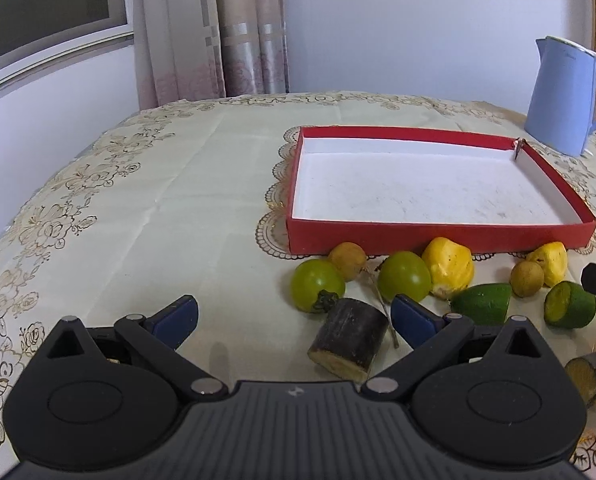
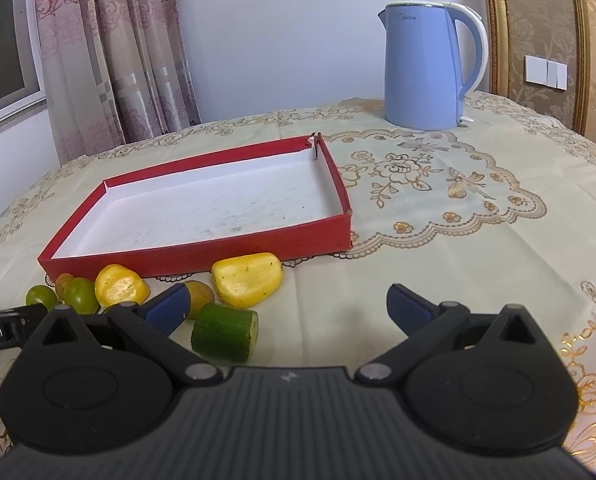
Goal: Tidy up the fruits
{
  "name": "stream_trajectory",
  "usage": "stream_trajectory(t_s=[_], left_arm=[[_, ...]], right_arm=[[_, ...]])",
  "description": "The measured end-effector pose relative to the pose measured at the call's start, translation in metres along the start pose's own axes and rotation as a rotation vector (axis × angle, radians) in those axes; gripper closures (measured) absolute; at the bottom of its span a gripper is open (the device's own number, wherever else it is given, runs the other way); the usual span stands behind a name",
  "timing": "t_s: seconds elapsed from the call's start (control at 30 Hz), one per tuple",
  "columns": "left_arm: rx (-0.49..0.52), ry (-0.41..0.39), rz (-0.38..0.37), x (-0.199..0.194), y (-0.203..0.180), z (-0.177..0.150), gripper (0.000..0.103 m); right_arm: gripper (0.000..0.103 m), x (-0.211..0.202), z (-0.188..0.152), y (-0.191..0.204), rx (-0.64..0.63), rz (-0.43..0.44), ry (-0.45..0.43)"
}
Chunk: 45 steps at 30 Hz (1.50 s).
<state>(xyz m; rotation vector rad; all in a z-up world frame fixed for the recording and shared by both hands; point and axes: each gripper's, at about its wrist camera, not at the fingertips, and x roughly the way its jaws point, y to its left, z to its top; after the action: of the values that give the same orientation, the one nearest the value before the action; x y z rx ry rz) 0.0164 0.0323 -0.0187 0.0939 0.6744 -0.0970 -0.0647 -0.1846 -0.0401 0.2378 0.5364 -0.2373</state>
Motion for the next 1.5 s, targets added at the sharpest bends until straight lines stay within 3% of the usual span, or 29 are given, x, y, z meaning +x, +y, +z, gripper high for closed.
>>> stream_trajectory(t_s=[0.33, 0.73, 0.87, 1.07, 1.33, 1.5], left_arm=[[0.021, 0.014, -0.036, 0.007, 0.001, -0.006, 0.001], [0.040, 0.028, -0.083, 0.010, -0.003, -0.008, 0.032], [0.034, 0.030, -0.105, 0.011, -0.004, -0.008, 0.051], [0.059, 0.021, -0.114, 0.008, -0.012, -0.009, 0.068], [0.034, 0.005, -0.112, 0.000, -0.011, -0.006, 0.071], [0.030, -0.005, -0.117, -0.005, -0.009, -0.005, 0.071]], right_arm=[[0.000, 0.002, 0.000, 0.003, -0.007, 0.002, 0.003], [0.000, 0.005, -0.001, 0.003, -0.003, -0.001, 0.004], [0.000, 0.005, -0.002, 0.003, -0.004, -0.001, 0.005], [0.000, 0.001, -0.002, -0.001, -0.009, 0.004, -0.002], [0.000, -0.018, 0.002, -0.012, -0.043, -0.018, -0.041], [0.000, -0.031, -0.003, -0.015, -0.077, 0.013, -0.033]])
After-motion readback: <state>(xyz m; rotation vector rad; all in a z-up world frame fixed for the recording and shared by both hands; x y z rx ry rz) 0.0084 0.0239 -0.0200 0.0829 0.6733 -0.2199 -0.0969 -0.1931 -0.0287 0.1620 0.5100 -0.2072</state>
